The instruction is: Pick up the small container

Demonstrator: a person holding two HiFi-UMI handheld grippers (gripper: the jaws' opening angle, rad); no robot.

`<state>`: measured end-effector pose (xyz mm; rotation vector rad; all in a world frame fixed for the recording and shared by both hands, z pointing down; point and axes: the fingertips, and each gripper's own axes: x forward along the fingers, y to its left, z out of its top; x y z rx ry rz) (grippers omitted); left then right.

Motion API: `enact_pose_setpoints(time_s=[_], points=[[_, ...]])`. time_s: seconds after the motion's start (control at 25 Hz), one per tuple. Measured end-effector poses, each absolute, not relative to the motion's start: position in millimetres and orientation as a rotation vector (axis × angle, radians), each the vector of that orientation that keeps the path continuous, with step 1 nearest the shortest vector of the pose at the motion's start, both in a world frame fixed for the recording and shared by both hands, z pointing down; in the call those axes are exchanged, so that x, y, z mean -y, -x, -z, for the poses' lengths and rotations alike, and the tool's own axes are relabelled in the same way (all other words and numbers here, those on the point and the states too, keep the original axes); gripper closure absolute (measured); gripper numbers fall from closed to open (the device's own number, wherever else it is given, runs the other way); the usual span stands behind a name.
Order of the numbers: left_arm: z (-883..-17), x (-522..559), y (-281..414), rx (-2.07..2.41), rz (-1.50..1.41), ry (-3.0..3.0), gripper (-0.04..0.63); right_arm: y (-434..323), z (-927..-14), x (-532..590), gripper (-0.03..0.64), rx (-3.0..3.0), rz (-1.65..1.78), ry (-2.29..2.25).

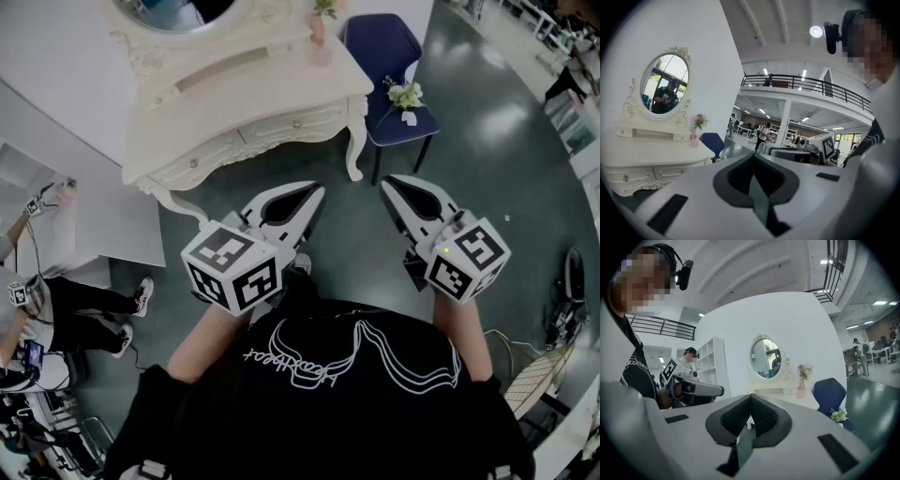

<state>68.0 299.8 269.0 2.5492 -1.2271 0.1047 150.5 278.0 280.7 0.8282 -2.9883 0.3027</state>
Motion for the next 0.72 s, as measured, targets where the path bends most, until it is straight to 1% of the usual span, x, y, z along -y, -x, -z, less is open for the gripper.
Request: enact_pose_setpoints(time_s=[0.48,0.72], points=[[-260,-297,-72,1.276,-0.101,-2.55,0.592,-172,-273,-274,0.614,2.967,-0.283,-0.907],[-259,-287,-63,1.296,-0.095,-2.545,0.592,-184,-274,-259,0.612,2.96,-0.34,-0.963]])
